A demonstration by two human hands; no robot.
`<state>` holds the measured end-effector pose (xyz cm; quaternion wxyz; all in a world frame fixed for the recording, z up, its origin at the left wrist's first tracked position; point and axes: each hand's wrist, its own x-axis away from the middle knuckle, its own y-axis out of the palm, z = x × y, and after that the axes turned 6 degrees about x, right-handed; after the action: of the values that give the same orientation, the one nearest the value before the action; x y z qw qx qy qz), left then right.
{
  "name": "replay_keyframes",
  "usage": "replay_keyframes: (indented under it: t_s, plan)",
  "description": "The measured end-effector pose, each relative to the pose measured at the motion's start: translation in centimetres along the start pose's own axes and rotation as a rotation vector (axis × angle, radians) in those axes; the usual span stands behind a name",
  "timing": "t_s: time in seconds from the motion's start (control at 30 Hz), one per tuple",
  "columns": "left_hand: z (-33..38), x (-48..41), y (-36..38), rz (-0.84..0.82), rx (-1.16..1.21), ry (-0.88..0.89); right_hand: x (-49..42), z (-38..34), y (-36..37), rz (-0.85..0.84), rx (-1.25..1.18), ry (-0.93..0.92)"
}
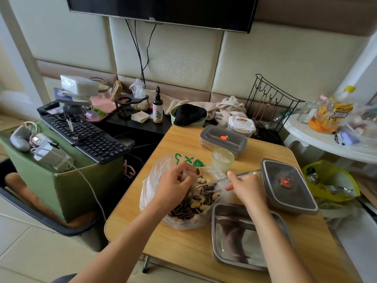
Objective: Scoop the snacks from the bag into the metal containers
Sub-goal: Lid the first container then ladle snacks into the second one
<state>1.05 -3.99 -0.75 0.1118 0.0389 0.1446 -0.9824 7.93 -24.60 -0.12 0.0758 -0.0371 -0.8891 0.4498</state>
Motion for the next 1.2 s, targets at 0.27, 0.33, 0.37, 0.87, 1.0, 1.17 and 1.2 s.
replay_keyframes:
  t_s: [0.27, 0.33, 0.37, 0.87, 1.0, 1.17, 1.2]
  plan:
    - [-0.5, -0.4, 0.1, 0.011, -0.009, -0.006, 0.5, -1.1, 0.7, -0.049, 0.164, -0.116]
    - [-0.5, -0.5, 0.2, 0.016, 0.002, -0.037, 0.3, -1.2, 1.0, -0.004, 0.178, -0.154]
    - [-0.6, -0.6, 0.2, 0.027, -0.023, -0.052, 0.3, -1.2, 1.3, 0.016, 0.180, -0.171]
    - [-1.1, -0.6, -0.1, -0.002, -0.326, -0.087, 2.6, -3.3, 1.9, -0.253, -0.018, -0.624]
    - [-1.0, -0.5, 0.0, -0.003, -0.306, -0.046, 2.7, -3.4, 1.8, -0.164, -0.013, -0.559]
    - [-0.5, -0.3, -0.3, -0.007, -0.028, -0.038, 3.1, -3.5, 0.9, -0.322, -0.321, -0.540]
    - [-0.4, -0.3, -0.4, -0.018, 0.026, -0.032, 3.2, -3.5, 0.9, -0.342, -0.359, -0.530]
